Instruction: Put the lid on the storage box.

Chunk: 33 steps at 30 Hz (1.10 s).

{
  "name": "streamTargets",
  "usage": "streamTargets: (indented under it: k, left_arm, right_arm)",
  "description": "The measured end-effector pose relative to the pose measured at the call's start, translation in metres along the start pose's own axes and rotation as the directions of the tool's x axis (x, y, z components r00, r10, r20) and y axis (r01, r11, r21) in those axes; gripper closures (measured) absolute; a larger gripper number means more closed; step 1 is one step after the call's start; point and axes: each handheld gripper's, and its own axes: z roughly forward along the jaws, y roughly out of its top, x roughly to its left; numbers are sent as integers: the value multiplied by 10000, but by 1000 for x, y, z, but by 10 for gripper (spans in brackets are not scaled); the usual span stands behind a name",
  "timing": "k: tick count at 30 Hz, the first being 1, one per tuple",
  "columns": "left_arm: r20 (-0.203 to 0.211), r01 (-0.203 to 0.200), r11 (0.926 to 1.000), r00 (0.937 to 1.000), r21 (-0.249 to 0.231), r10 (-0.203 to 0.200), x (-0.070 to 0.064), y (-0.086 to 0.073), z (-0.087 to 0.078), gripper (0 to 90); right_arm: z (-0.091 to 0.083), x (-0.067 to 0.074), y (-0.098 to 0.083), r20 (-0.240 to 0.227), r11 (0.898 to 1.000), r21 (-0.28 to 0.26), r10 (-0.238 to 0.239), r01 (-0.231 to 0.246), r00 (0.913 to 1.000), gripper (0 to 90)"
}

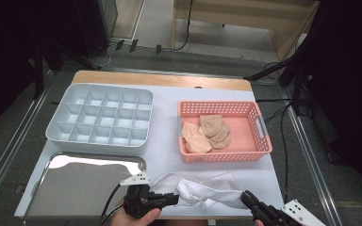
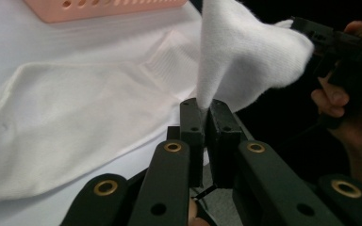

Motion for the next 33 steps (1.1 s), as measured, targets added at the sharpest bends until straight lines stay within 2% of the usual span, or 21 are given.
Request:
streamTargets:
  k: [2, 3, 5, 7, 9, 10, 12, 14, 16, 18, 21, 22, 23, 26, 28, 30, 33]
  left_arm:
    - [-93, 135, 9992, 9999, 369, -132, 6, -2, 7, 861]
    - [-222, 94, 9992, 9997, 392, -85, 8, -3, 9, 857]
    - [-780, -16, 9994, 9969, 349, 43, 12, -4, 11, 832]
    - [-1249, -137, 9995, 9920, 272, 170, 15, -4, 10, 787]
    - [-1814, -349, 9994, 9828, 39, 350, 17, -3, 8, 755]
    - [-1946, -383, 9993, 9802, -45, 367, 18, -2, 7, 738]
    - [-2366, -490, 9986, 9707, -197, 429, 20, -2, 6, 717]
    - [-2580, -581, 9978, 9649, -315, 480, 22, -1, 4, 699]
    - [-2642, -648, 9963, 9633, -569, 476, 21, -1, 2, 676]
    - [-2681, -865, 9941, 9611, -652, 661, 18, 0, 2, 664]
    - [-2854, -1123, 9911, 9544, -719, 874, 13, 1, 4, 644]
    - [-2826, -1197, 9905, 9544, -684, 958, 11, 2, 5, 636]
    - [-2889, -1337, 9885, 9512, -701, 1082, 9, 2, 6, 634]
    - [-3112, -1707, 9838, 9391, -546, 1456, 2, 2, 14, 620]
    - [-3089, -1724, 9841, 9390, -426, 1511, 1, 2, 20, 604]
    - [-3149, -1816, 9827, 9353, -366, 1611, 0, 0, 25, 589]
    - [-3343, -2000, 9797, 9243, -134, 1841, -2, -1, 34, 549]
  right_arm:
    - [12, -4, 0, 157, 9991, 416, 80, -86, 9998, 844]
    - [18, -7, 0, 220, 9985, 521, 130, -141, 9997, 843]
    - [30, -12, 2, 345, 9974, 708, 78, -102, 9994, 842]
    - [42, -16, 3, 443, 9977, 676, 48, -78, 9990, 840]
    - [55, -20, 3, 490, 9981, 610, 56, -86, 9988, 813]
    - [62, -23, 3, 589, 9985, 543, 46, -78, 9983, 785]
    - [73, -28, 1, 585, 9987, 481, 129, -157, 9982, 763]
    - [79, -32, -1, 637, 9991, 347, 202, -224, 9978, 700]
    - [79, -35, -4, 968, 9997, 128, 205, -219, 9951, 671]
    - [75, -36, -5, 1239, 9998, -99, 177, -166, 9921, 627]
    - [65, -38, -7, 1675, 9991, -411, 165, -98, 9857, 628]
    - [61, -39, -8, 1709, 9988, -475, 215, -136, 9850, 632]
    - [59, -40, -9, 1693, 9987, -470, 267, -189, 9852, 638]
    - [56, -43, -16, 1589, 9992, -167, 388, -366, 9865, 639]
    - [58, -43, -23, 1556, 9989, 128, 417, -443, 9869, 642]
    - [62, -41, -29, 1434, 9978, 431, 437, -504, 9887, 636]
    - [68, -38, -34, 1641, 9969, 625, 373, -481, 9857, 645]
